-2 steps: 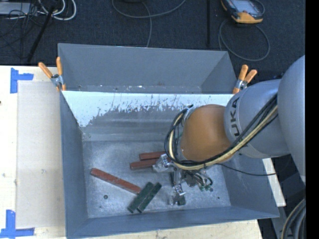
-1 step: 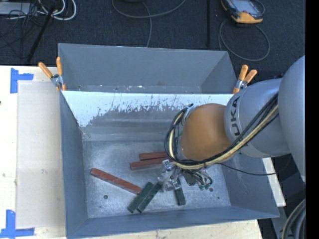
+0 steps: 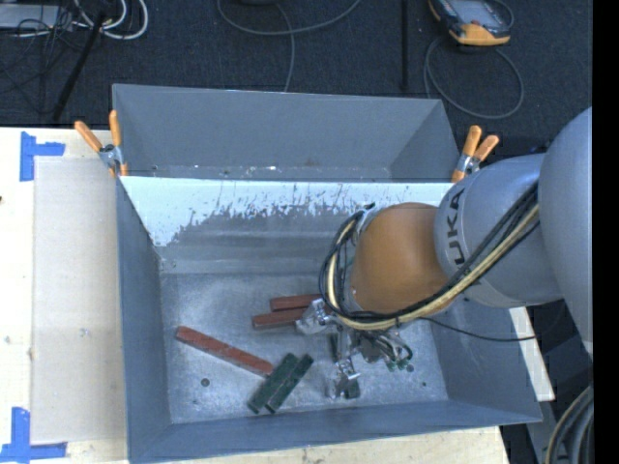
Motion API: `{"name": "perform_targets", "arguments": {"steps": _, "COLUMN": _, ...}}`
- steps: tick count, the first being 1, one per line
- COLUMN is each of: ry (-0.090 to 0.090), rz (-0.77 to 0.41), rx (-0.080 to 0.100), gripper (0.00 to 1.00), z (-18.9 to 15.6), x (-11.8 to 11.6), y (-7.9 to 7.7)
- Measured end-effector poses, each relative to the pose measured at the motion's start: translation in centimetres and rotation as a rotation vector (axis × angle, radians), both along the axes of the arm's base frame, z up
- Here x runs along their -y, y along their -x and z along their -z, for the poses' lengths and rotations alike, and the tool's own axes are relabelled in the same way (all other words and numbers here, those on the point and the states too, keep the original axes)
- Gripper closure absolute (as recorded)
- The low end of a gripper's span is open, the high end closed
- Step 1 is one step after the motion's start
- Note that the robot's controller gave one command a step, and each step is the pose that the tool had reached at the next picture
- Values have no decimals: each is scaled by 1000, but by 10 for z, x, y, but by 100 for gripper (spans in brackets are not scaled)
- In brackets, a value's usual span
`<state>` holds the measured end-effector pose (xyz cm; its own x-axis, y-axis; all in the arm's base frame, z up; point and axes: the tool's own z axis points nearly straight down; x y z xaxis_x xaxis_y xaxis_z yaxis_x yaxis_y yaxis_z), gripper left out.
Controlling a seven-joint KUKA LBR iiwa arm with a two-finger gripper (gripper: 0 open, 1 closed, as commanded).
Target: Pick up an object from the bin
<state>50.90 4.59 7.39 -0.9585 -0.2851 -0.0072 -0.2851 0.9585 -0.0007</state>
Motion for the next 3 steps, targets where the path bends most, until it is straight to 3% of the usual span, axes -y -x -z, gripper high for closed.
{"name": "perform_targets", "arguments": {"steps": 1, "ry": -1, "rz": 0, "rx": 4, "gripper": 100, "z": -2, "x": -1, "y": -1}}
{"name": "perform_targets", "arguments": {"steps": 2, "ry": 0, "rz": 0, "rx": 0, "gripper": 0, "z": 0, "x": 0, "y": 0}}
{"name": "perform_targets", "arguments": {"steps": 3, "ry": -1, "rz": 0, "rx": 3, "gripper": 100, "z": -2, "x": -1, "y": -1}}
